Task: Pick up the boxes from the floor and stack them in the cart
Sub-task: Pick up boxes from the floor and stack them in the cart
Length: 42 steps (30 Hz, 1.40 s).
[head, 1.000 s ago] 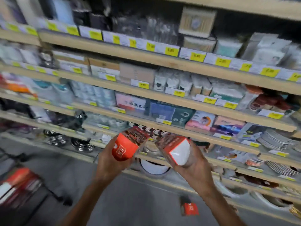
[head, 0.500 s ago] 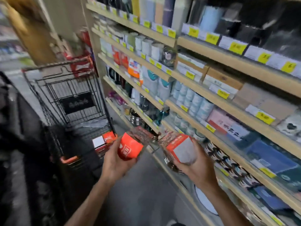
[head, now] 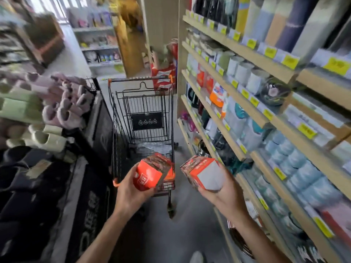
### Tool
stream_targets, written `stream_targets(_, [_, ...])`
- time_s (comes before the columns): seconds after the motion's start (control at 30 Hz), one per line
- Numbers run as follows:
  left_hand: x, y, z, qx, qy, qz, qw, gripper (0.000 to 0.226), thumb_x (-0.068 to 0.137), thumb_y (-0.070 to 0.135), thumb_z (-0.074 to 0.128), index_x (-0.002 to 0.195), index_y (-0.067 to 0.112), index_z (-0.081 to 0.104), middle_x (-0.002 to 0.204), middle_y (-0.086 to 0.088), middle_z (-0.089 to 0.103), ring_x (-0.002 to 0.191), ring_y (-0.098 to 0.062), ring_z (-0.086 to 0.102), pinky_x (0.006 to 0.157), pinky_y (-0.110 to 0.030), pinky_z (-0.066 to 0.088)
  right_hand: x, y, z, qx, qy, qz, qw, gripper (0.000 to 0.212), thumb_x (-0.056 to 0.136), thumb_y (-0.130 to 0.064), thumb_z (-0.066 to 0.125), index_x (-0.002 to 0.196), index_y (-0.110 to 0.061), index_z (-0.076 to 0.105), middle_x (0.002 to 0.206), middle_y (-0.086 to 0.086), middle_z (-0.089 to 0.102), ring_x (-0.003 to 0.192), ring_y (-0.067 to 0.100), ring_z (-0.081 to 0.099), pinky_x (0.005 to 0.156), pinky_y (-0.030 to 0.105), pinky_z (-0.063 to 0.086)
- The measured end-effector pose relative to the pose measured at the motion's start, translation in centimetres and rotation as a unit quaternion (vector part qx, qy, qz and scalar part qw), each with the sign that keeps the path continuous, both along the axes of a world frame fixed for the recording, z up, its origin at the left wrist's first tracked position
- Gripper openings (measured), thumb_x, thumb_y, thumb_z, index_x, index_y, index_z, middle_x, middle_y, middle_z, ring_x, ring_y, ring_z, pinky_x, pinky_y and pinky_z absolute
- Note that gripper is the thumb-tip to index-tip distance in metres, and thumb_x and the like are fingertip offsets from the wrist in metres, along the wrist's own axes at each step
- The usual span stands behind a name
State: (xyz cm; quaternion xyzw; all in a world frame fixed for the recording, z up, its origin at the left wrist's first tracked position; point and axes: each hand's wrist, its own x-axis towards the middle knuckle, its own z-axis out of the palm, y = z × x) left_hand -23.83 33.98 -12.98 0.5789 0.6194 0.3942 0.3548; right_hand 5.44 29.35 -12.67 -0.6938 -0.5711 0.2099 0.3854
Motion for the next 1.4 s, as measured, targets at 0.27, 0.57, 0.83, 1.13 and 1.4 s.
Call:
stream_targets(0.27, [1.5, 4.5, 0.7, 0.011, -0.005, 0.081, 0.997, 0.09, 0.047, 0.044, 0.095, 0.127, 0.044, 0.054, 0.106, 0.016, 0.07, 0.096, -0.002, 0.069, 0.078, -0.024, 0.058, 2.0, 10.1, 0.1, 0.005, 0.005, 0.077, 0.997, 0.096, 0.06, -0.061, 0.081, 0.144, -0.038, 0.039, 0.135, -0.014, 0.059, 0.118, 0.01, 0.058, 0.09, 0.036, 0.055])
stream_targets(0.57, [0.1, 8.3, -1.3, -0.021, -0.002, 0.149, 0.989, 0.088, 0.056, 0.022, 0.097, 0.132, 0.028, 0.054, 0.104, 0.011, 0.069, 0.089, 0.011, 0.065, 0.07, -0.004, 0.049, 0.2, 16.5, -3.2, -0.038, 0.0, 0.133, 0.99, 0.095, 0.062, -0.055, 0.088, 0.143, -0.033, 0.042, 0.132, -0.007, 0.061, 0.118, 0.014, 0.058, 0.091, 0.031, 0.051])
stream_targets(0.83, [-4.2, 17.3, -6.0, -0.077, 0.002, 0.149, 0.986, 0.094, 0.055, 0.027, 0.097, 0.137, 0.03, 0.052, 0.111, 0.012, 0.067, 0.097, 0.002, 0.066, 0.077, -0.014, 0.054, -3.0, 24.0, -5.4, -0.073, 0.014, 0.097, 0.993, 0.099, 0.058, -0.073, 0.079, 0.142, -0.038, 0.04, 0.132, -0.008, 0.06, 0.12, 0.011, 0.057, 0.094, 0.037, 0.054])
stream_targets(1.13, [-8.3, 30.6, -10.6, -0.134, 0.004, 0.09, 0.987, 0.094, 0.058, 0.028, 0.096, 0.14, 0.024, 0.05, 0.11, 0.008, 0.063, 0.097, -0.008, 0.063, 0.086, -0.027, 0.053, -10.2, 33.0, -9.3, -0.134, -0.004, 0.003, 0.991, 0.089, 0.06, -0.065, 0.088, 0.133, -0.035, 0.048, 0.112, -0.017, 0.061, 0.103, 0.013, 0.063, 0.084, 0.038, 0.055])
stream_targets(1.4, [-10.2, 38.0, -14.0, -0.157, 0.017, 0.04, 0.987, 0.097, 0.059, 0.027, 0.095, 0.142, 0.027, 0.045, 0.119, 0.005, 0.063, 0.104, -0.011, 0.064, 0.091, -0.038, 0.057, -13.5, 40.3, -15.1, -0.21, -0.017, -0.008, 0.977, 0.098, 0.062, -0.048, 0.09, 0.143, -0.031, 0.039, 0.13, -0.004, 0.06, 0.117, 0.019, 0.057, 0.092, 0.037, 0.051])
